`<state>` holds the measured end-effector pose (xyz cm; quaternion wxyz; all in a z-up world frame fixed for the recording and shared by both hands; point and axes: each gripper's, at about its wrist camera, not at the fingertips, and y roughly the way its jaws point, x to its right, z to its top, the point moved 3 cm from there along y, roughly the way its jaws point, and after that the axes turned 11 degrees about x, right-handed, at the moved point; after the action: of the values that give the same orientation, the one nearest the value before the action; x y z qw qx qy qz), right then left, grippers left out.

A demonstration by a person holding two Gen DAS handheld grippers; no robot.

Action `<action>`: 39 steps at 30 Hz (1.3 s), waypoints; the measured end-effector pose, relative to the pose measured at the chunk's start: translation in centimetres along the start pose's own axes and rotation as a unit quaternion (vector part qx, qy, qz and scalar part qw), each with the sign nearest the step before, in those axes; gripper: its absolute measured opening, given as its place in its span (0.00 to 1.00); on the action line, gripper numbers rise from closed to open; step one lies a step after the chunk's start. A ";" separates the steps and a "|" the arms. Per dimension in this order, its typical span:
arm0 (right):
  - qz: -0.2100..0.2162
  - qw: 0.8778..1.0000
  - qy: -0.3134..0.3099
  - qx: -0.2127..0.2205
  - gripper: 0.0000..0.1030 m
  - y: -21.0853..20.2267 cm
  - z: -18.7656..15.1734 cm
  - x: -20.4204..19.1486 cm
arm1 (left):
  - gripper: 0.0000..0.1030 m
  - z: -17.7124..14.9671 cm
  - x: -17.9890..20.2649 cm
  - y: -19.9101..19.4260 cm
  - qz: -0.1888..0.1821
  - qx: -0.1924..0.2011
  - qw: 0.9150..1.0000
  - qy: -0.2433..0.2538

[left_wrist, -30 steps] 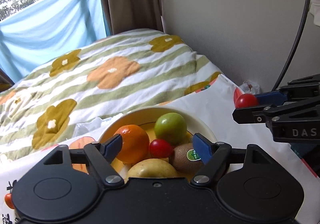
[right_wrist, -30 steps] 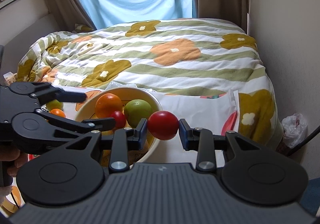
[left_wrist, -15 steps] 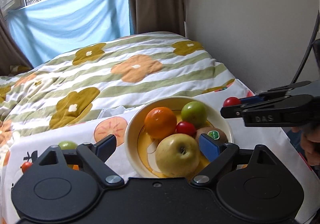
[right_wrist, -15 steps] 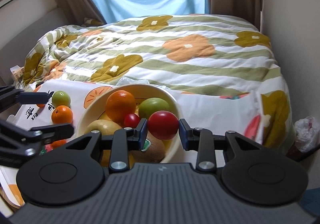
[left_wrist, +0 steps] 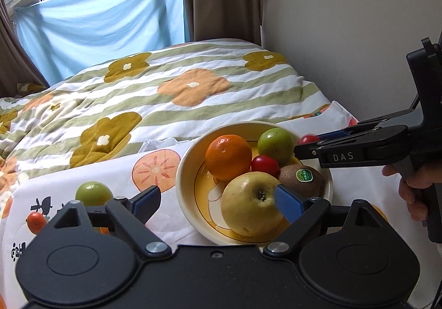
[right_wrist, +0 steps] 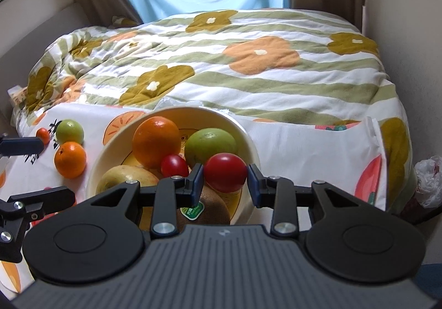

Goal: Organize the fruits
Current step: 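Open the left tool to drop its tomato while the right tool releases its tomato, then withdraw both tools from the bowl toward the loose fruits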

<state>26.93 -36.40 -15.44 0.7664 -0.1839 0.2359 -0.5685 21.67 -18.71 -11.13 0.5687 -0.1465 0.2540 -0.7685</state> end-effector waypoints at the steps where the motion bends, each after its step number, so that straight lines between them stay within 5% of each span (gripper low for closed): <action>1: -0.004 1.000 -0.007 0.008 0.63 -0.2 0.1 -0.2 | 0.89 0.0 0.1 0.0 0.000 0.000 1.000 0.000; 3: -0.014 1.000 -0.016 0.023 0.93 -0.8 0.2 -0.3 | 0.89 -0.1 0.1 0.0 -0.001 -0.001 1.000 0.000; 4: -0.016 0.999 -0.016 0.029 0.96 -1.0 0.2 -0.3 | 0.89 -0.1 0.2 0.0 -0.001 -0.001 1.000 -0.001; 23: -0.016 0.999 -0.025 0.044 0.97 -7.1 1.4 -4.2 | 0.89 0.5 -1.0 -6.9 0.049 0.041 0.998 -0.025; 39: 0.042 0.996 -0.039 0.065 1.00 -9.3 4.1 -15.0 | 0.90 -1.2 -10.3 -15.8 0.157 0.068 0.982 -0.084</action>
<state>18.34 -24.67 -4.71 0.8088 -0.1456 0.1759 -0.5419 11.62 -5.08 -2.67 0.7100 -0.1304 0.1725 -0.6702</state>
